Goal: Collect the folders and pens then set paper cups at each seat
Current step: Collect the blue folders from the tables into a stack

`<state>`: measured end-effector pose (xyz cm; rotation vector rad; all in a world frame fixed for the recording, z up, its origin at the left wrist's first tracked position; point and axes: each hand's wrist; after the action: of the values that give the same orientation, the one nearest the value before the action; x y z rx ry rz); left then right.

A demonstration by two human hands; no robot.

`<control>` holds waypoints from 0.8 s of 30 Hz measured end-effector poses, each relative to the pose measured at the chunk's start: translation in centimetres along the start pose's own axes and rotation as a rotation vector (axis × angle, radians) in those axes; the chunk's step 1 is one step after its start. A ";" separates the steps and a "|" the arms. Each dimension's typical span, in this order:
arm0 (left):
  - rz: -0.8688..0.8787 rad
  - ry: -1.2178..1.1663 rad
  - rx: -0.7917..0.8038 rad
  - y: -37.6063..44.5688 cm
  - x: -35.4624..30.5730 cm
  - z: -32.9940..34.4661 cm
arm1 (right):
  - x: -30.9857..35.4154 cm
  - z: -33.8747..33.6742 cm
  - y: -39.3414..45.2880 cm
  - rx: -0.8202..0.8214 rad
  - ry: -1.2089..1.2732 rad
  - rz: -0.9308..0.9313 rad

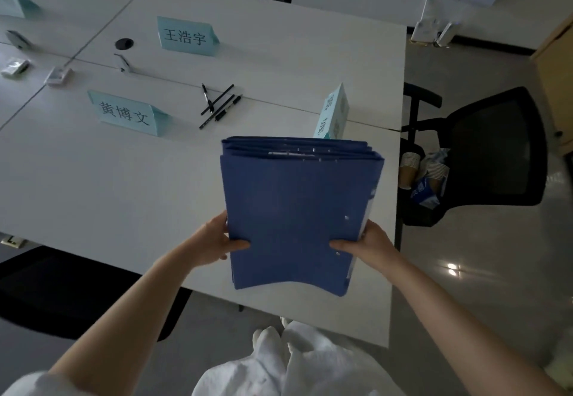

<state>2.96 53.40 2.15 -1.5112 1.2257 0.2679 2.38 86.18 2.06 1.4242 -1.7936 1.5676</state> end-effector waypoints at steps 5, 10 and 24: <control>-0.166 -0.016 0.128 2.4 0.0 -0.3 | -0.6 -0.1 1.2 0.117 0.105 0.229; -0.356 -0.054 0.147 3.7 0.8 2.0 | -3.0 0.1 2.5 0.142 0.079 0.408; -0.456 0.005 0.111 6.9 1.2 5.0 | -4.8 0.2 4.3 0.110 0.076 0.511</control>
<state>0.24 57.95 -4.60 -1.6447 0.8531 -0.1047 0.84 87.59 -4.06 0.9721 -2.1676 1.9572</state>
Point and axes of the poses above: each hand's wrist, its own y-axis towards the middle knuckle, its own z-axis out of the palm, x = y × z, and after that the axes turned 1 degree about -y, right-handed
